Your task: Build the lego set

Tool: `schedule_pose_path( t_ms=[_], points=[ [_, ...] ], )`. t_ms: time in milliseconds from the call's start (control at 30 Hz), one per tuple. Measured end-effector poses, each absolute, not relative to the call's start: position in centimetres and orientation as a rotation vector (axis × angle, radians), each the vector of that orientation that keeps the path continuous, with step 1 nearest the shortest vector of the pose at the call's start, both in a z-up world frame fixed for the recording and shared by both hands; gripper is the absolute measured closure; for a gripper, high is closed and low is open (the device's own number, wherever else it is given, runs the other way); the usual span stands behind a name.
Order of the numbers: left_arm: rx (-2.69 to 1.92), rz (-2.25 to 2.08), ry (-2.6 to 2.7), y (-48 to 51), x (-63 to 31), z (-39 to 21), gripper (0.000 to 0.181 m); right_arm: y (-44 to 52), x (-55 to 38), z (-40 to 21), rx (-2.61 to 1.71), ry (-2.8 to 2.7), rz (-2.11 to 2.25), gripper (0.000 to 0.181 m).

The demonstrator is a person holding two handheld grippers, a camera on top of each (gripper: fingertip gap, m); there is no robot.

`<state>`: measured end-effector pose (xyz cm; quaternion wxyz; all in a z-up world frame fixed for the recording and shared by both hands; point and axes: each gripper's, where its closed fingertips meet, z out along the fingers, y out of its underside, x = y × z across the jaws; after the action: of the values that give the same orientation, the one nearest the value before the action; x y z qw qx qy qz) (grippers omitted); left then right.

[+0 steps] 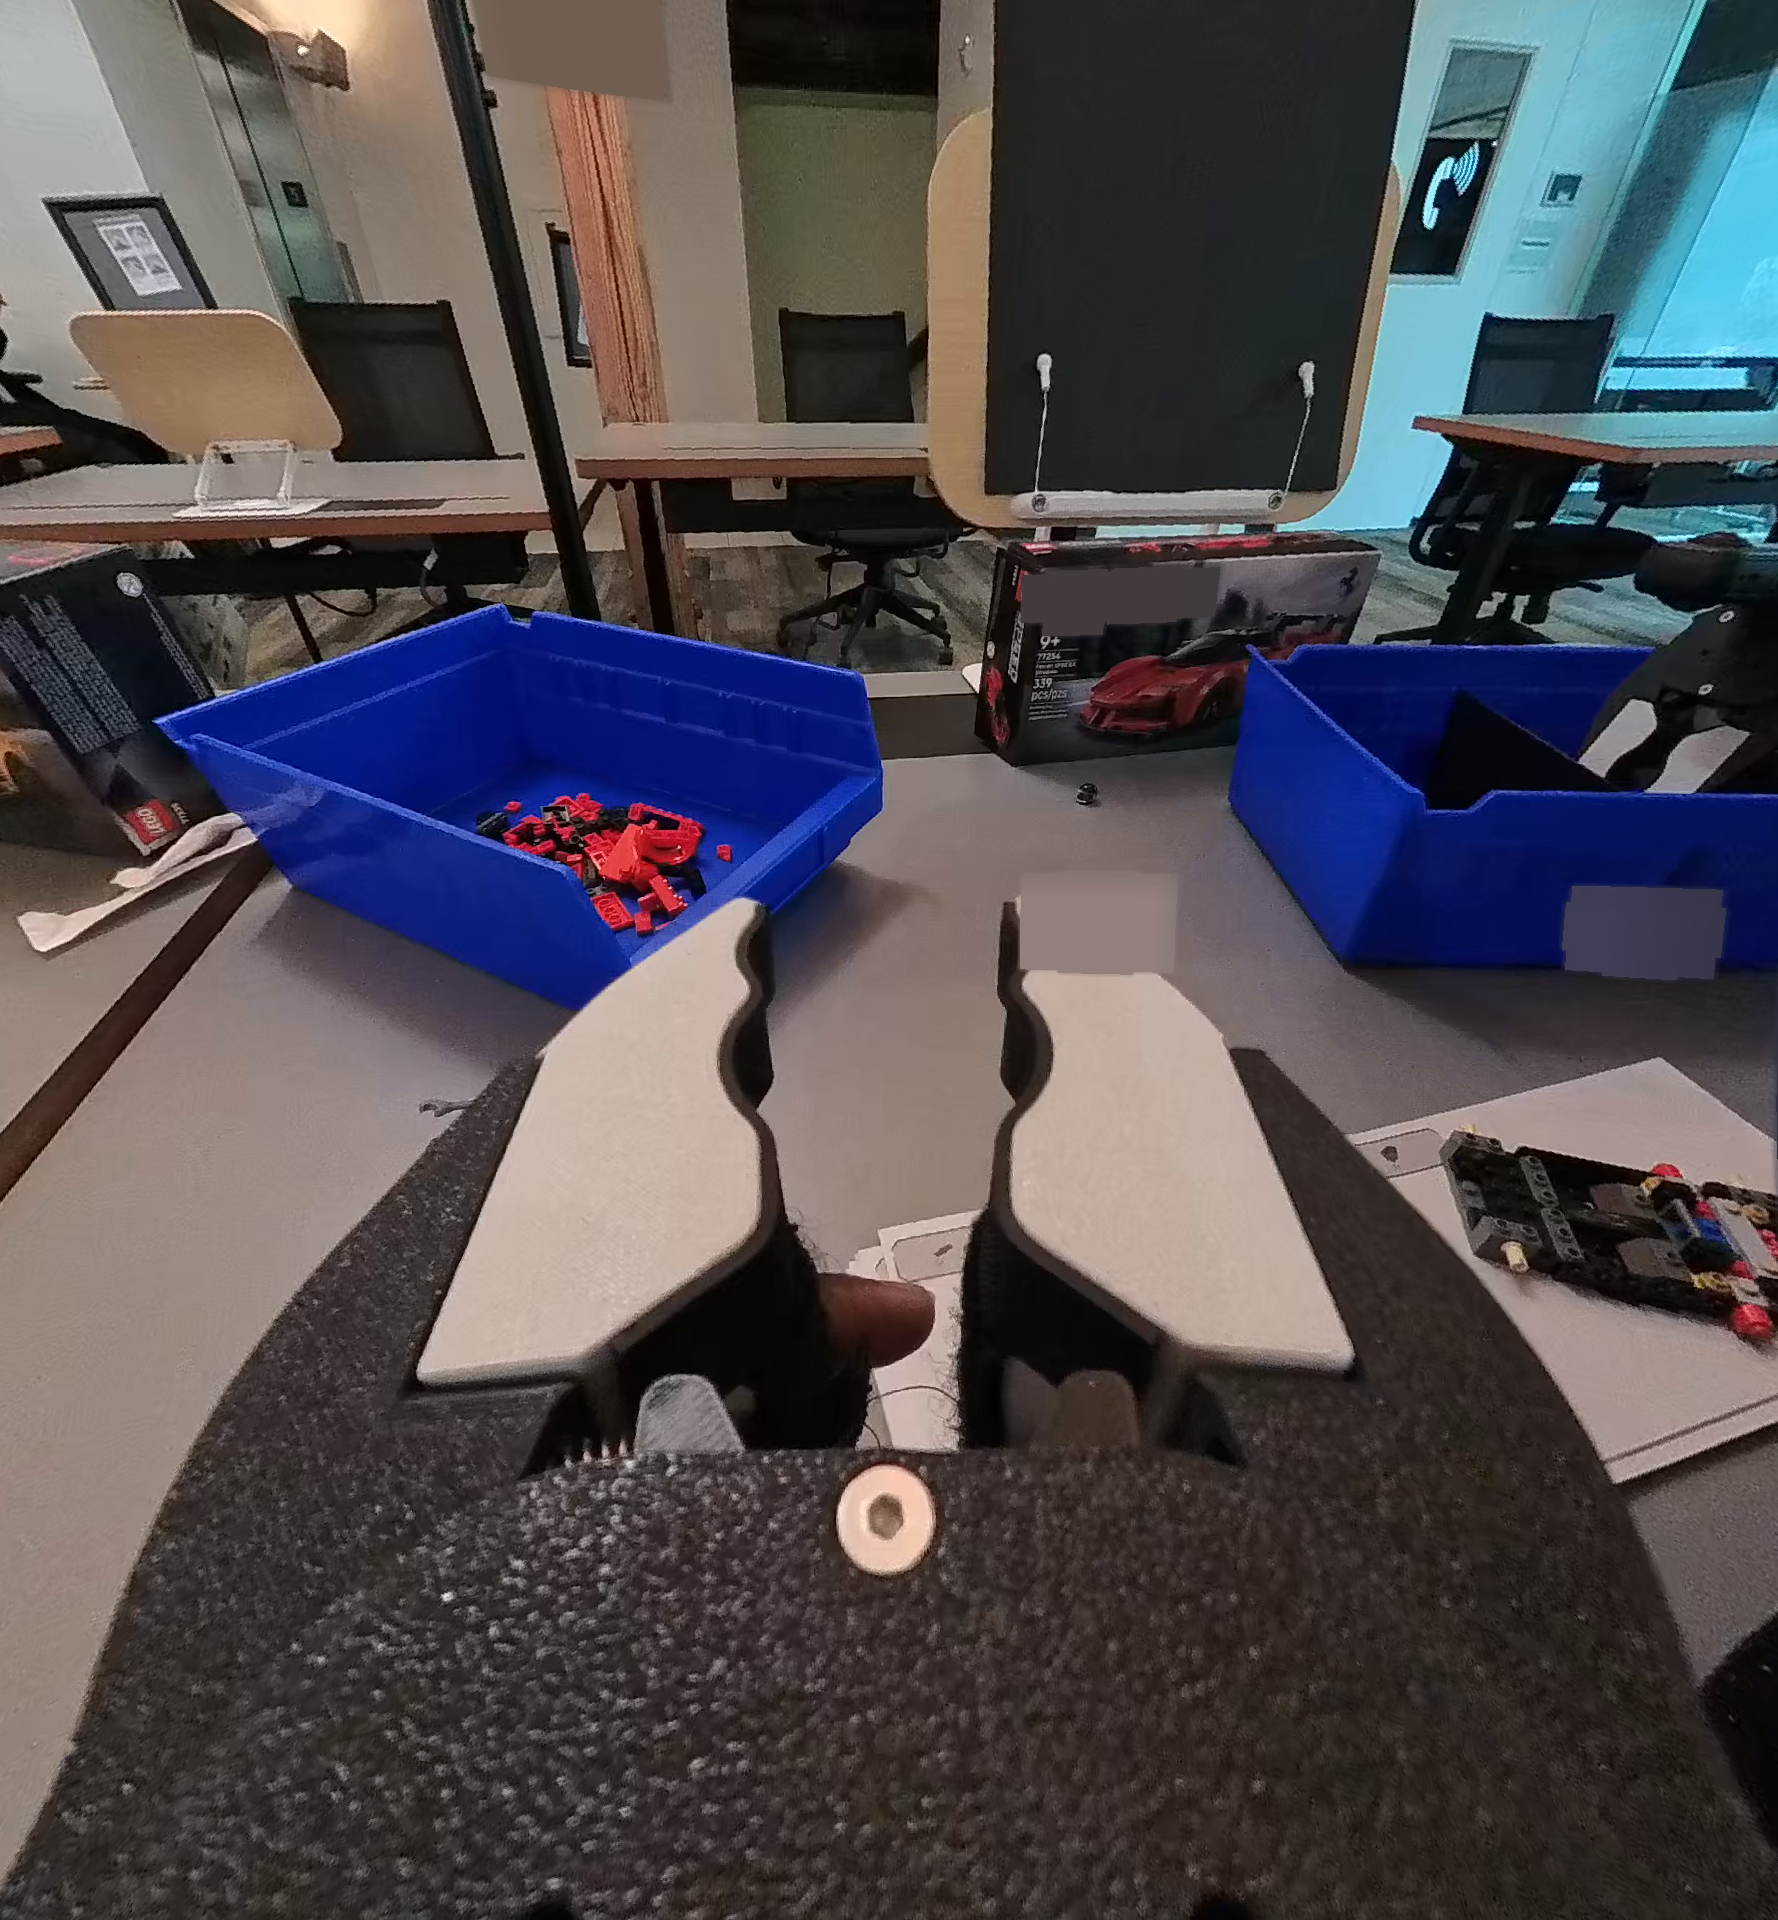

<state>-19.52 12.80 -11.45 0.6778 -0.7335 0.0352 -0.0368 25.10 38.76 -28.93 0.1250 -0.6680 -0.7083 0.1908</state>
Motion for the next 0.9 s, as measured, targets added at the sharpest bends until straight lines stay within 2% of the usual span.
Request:
schedule_pose_path(
  t_ms=[600,900],
  points=[
    [-1.658,-0.096,0.087,12.9,-19.2,-12.0,0.140,38.8,25.1,-28.9,-1.947,-2.063,0.558,0.163],
    [-1.684,-0.201,0.187,16.8,-16.1,-12.8,0.140,38.5,25.1,-28.9,-1.974,-2.061,0.598,0.161]
  ],
)
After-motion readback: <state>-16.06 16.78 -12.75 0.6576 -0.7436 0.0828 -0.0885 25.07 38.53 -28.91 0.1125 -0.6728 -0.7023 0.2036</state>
